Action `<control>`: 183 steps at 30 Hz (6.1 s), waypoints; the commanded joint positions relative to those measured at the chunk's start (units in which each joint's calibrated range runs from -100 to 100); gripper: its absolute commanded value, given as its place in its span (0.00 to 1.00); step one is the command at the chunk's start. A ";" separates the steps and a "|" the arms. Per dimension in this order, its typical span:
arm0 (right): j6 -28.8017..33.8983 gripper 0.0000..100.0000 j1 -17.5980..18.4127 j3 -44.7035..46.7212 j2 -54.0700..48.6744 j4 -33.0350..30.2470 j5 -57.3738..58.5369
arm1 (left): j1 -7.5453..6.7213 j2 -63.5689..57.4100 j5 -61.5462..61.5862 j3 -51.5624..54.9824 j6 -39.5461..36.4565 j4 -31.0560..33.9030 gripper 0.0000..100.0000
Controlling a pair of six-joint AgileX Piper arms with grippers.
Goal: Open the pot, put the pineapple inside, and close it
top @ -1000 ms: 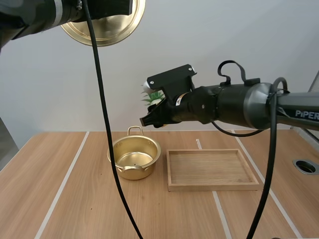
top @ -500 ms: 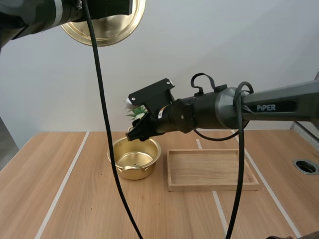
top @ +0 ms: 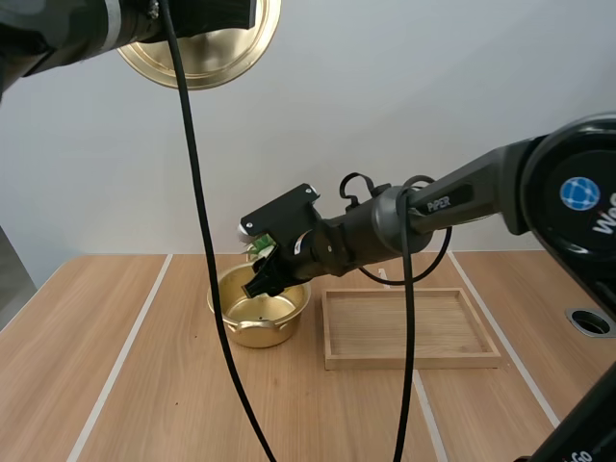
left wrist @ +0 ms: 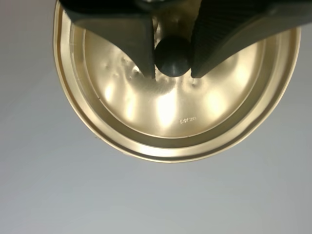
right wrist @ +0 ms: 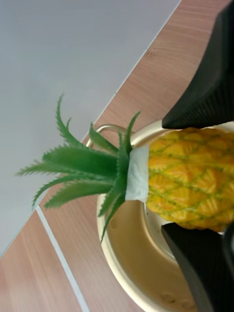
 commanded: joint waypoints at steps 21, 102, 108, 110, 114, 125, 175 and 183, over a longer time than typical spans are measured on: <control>-0.39 0.00 0.23 -0.33 6.07 -0.69 -9.27 | -0.17 -0.32 -1.32 -0.50 -0.42 -0.47 0.00; -0.10 1.00 0.98 -0.33 14.24 -0.61 -12.46 | -0.17 -0.32 -1.32 -0.50 -0.42 -0.47 0.00; -0.19 1.00 0.98 -0.33 14.24 -0.61 -11.90 | -0.17 -0.32 -1.32 -0.50 -0.42 -0.47 0.00; -0.19 1.00 0.98 -0.33 14.24 -0.61 -11.90 | -0.17 -0.32 -1.32 -0.50 -0.42 -0.47 0.00; -0.19 1.00 0.98 -0.56 14.24 -0.61 -11.90 | -0.17 -0.32 -1.32 -0.50 -0.42 -0.47 0.00; -0.08 1.00 0.98 -8.94 8.06 0.87 -2.82 | -0.17 -0.32 -1.32 -0.50 -0.42 -0.47 0.00; -0.31 0.72 -14.77 -11.00 -32.56 -1.89 20.14 | -0.17 -0.32 -1.32 -0.50 -0.42 -0.47 0.00; 0.00 0.00 -15.02 -11.00 -39.85 -4.82 24.15 | -0.17 -0.32 -1.32 -0.50 -0.42 -0.47 0.00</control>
